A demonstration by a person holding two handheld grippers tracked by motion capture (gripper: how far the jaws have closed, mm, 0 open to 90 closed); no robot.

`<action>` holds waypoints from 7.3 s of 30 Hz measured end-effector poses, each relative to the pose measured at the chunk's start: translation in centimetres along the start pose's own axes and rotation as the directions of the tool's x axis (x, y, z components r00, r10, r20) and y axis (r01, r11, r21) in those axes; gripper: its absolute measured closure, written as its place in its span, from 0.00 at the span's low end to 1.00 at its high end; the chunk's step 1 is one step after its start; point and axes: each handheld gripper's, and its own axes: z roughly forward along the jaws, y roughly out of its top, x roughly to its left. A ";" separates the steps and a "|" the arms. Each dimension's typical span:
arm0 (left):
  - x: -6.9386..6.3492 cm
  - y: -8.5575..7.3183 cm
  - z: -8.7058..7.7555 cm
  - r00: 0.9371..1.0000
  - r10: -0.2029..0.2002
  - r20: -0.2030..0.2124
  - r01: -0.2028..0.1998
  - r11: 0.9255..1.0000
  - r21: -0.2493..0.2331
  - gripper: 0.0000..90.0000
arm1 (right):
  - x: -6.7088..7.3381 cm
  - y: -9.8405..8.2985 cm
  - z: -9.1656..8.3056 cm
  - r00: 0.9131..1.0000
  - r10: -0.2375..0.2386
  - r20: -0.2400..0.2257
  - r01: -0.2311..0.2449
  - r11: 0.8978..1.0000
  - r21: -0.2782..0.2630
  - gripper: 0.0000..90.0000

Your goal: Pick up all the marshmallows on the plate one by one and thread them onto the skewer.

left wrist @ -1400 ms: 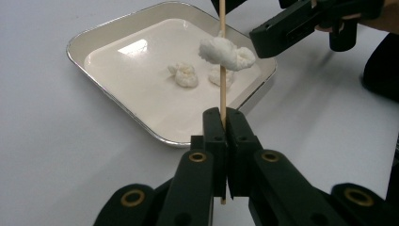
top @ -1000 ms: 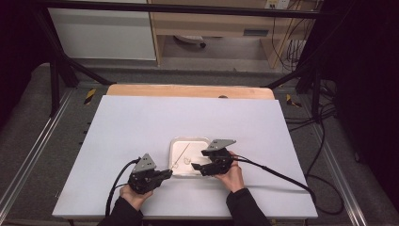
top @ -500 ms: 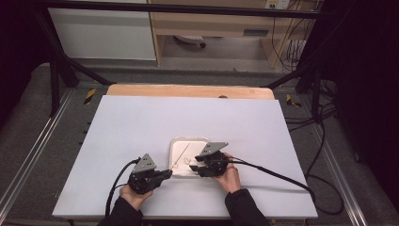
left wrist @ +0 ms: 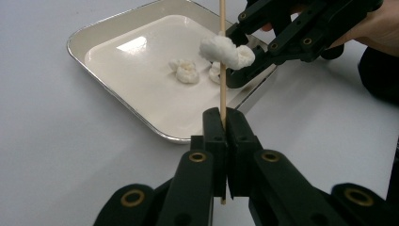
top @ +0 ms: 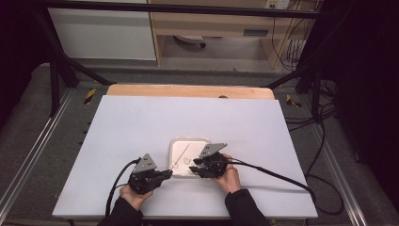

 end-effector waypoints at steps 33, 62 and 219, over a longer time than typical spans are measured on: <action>-0.1 0.0 0.0 1.000 0.004 0.001 -0.004 1.000 -0.001 0.98 | -0.1 1.3 -2.3 0.996 0.036 0.080 -0.030 0.997 -0.074 0.56; -0.1 0.1 -0.1 1.000 0.003 -0.001 -0.003 1.000 -0.004 0.98 | 0.4 0.1 -1.1 0.997 0.014 0.070 -0.018 0.998 0.060 0.64; -1.3 0.4 0.4 0.998 0.048 0.029 -0.046 0.997 -0.055 0.98 | 0.1 2.1 -6.0 0.964 0.212 -0.158 -0.250 0.925 -0.286 0.33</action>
